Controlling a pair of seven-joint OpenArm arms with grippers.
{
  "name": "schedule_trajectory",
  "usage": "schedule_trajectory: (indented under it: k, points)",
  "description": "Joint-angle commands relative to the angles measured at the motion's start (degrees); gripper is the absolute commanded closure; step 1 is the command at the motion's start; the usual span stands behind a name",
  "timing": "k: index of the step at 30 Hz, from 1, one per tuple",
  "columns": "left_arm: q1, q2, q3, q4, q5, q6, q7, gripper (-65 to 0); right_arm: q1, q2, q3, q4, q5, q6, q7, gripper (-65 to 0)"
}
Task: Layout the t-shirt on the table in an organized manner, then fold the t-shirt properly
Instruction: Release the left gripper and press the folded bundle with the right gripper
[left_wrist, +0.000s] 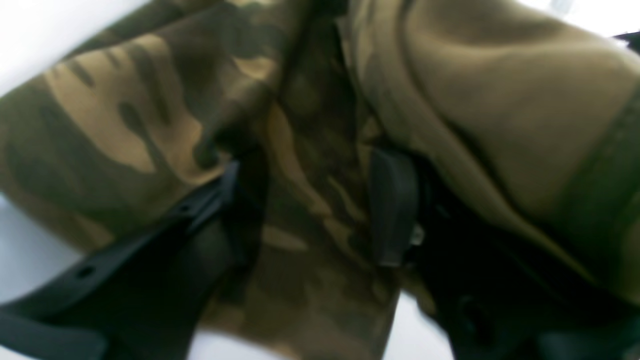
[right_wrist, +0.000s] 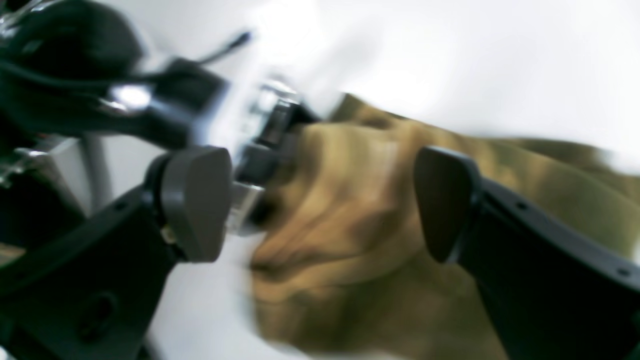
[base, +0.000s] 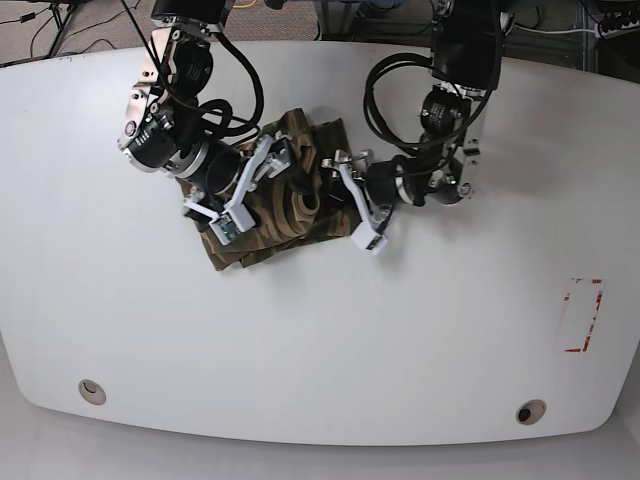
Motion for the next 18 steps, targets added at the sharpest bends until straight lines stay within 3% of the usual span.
schedule_trajectory:
  k: [1,7,11,18]
  points:
    - [-0.6,-2.62,-0.58,4.47,-3.38,0.65,-0.28,-33.6,0.58,0.71,1.16,0.97,0.17,-0.4,0.42,-53.3]
    - [-0.95,-8.6,-1.19,11.67,-13.49,0.57,-0.37,-33.2,0.58,0.71,3.0,0.97,0.0,-0.4,0.42,-53.3]
    - [-0.68,-12.56,-6.29,15.37,-18.95,0.39,0.95,-33.2,0.4,0.71,3.0,0.97,0.17,-0.4,0.42,-53.3]
    - [-0.95,-21.7,-19.83,16.42,-27.47,-6.47,4.99,-33.2,0.49,0.71,3.0,0.97,0.17,-0.4,0.42,-53.3]
